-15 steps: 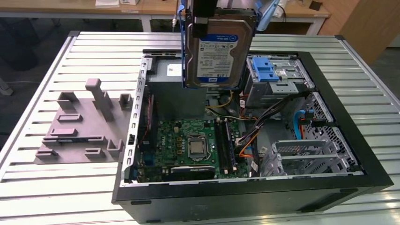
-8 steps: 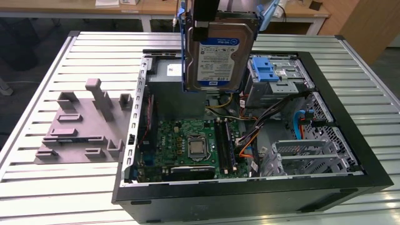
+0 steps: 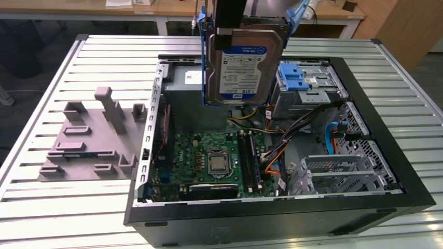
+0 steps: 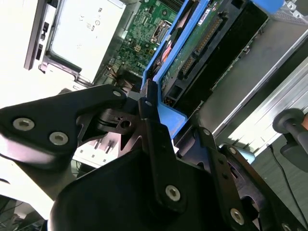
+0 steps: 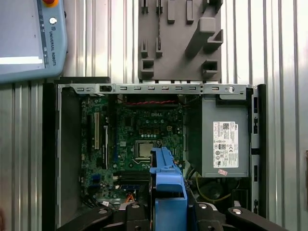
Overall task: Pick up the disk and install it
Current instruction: 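Insert the disk into the insertion slot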
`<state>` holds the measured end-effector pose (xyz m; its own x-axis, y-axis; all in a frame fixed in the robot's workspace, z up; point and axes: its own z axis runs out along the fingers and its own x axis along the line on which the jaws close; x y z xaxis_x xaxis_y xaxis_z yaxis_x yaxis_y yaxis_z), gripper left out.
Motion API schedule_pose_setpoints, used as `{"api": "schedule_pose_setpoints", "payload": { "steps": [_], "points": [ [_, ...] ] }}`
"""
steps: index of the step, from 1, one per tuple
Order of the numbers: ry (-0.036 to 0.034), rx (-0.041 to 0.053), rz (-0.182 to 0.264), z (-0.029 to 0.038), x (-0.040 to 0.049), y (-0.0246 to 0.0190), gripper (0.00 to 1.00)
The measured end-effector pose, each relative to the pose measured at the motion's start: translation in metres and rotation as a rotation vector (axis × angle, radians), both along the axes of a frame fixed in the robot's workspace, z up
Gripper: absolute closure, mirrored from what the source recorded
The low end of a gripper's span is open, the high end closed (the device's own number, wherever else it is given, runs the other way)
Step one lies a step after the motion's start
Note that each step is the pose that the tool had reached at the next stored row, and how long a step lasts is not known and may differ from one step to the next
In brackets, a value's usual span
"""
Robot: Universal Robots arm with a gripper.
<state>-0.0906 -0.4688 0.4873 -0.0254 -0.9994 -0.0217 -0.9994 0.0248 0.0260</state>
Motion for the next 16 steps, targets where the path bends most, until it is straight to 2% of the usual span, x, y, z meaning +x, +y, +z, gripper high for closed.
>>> {"api": "schedule_pose_setpoints", "payload": {
  "steps": [7,10,13,16],
  "points": [
    [0.0003,-0.0001,0.0,-0.0002,0.0155,-0.0001,0.64],
    [0.0002,-0.0002,0.0,-0.0004,0.0191,-0.0008,0.64],
    [0.0002,-0.0002,0.0,-0.0009,0.0201,-0.0057,0.64],
    [-0.0001,0.0002,0.0,-0.0015,0.0203,-0.014,0.64]
  ]
}}
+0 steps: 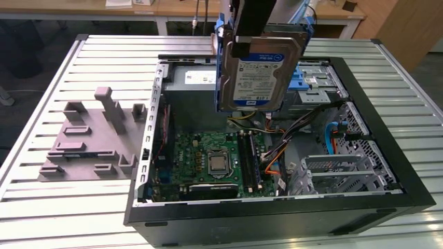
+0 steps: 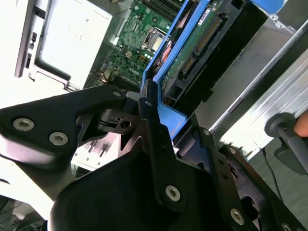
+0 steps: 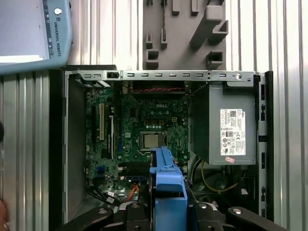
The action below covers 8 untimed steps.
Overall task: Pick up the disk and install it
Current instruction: 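Insert the disk into the insertion slot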
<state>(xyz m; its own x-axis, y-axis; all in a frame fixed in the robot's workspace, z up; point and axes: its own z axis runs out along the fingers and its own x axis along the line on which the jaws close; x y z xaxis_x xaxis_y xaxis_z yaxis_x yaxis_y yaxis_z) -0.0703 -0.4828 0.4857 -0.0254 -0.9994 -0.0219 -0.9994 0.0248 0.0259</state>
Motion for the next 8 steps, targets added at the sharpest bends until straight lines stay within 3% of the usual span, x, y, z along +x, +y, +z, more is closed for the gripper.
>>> {"api": "schedule_pose_setpoints", "payload": {
  "steps": [3,8],
  "points": [
    [-0.0044,0.0005,0.0,-0.0002,0.0,-0.0055,0.64],
    [-0.0127,0.0008,0.0,-0.0013,0.0012,-0.008,0.64]
  ]
}}
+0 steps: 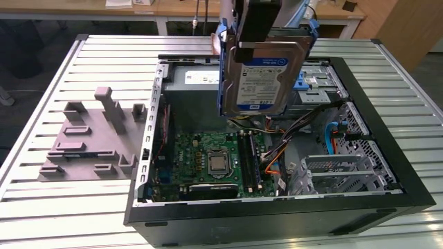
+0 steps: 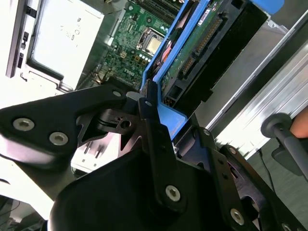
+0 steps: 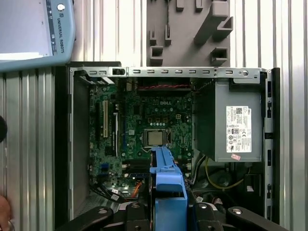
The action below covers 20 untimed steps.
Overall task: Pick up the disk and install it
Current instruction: 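Insert the disk into the insertion slot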
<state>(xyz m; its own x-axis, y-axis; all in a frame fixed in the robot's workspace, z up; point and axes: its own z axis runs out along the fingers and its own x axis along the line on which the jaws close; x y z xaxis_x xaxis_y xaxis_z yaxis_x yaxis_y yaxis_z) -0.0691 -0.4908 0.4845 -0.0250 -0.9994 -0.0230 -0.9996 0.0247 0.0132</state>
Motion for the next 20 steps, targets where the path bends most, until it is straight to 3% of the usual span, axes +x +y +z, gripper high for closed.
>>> {"api": "schedule_pose_setpoints", "payload": {
  "steps": [3,6,15,20],
  "points": [
    [-0.0004,-0.0004,0.0,-0.0012,0.0035,-0.0018,0.64],
    [-0.0003,-0.0004,0.0,-0.0028,0.0066,-0.0065,0.64],
    [-0.0004,-0.0003,0.0,-0.0094,0.0086,-0.0363,0.64],
    [-0.0003,-0.0003,0.0,-0.0117,0.0224,-0.0393,0.64]
  ]
}}
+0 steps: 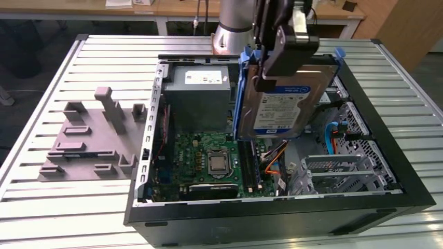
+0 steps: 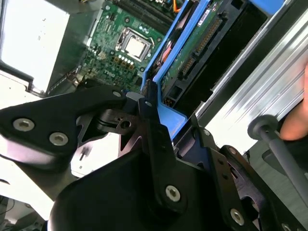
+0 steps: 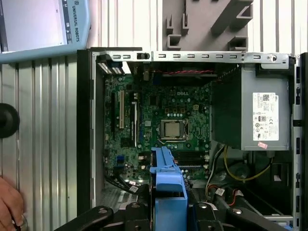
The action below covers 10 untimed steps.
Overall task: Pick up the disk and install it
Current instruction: 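Insert the disk into the insertion slot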
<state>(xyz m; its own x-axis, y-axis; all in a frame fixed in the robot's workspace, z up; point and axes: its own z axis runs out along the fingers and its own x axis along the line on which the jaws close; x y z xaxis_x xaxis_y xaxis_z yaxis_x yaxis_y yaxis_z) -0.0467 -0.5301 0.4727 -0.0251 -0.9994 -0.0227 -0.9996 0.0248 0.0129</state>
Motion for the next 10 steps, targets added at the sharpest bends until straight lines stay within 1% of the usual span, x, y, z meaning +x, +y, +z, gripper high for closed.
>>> {"api": "schedule_pose_setpoints", "payload": {
  "steps": [3,5,8,10],
  "points": [
    [0.0001,-0.0002,0.0,-0.0013,0.0073,-0.0022,0.64],
    [0.0,0.0,0.0,-0.0025,0.0096,-0.0058,0.64],
    [0.0,0.0001,0.0,-0.0046,0.0106,-0.0135,0.64],
    [0.0,0.0,0.0,-0.0059,0.0109,-0.0197,0.64]
  ]
}}
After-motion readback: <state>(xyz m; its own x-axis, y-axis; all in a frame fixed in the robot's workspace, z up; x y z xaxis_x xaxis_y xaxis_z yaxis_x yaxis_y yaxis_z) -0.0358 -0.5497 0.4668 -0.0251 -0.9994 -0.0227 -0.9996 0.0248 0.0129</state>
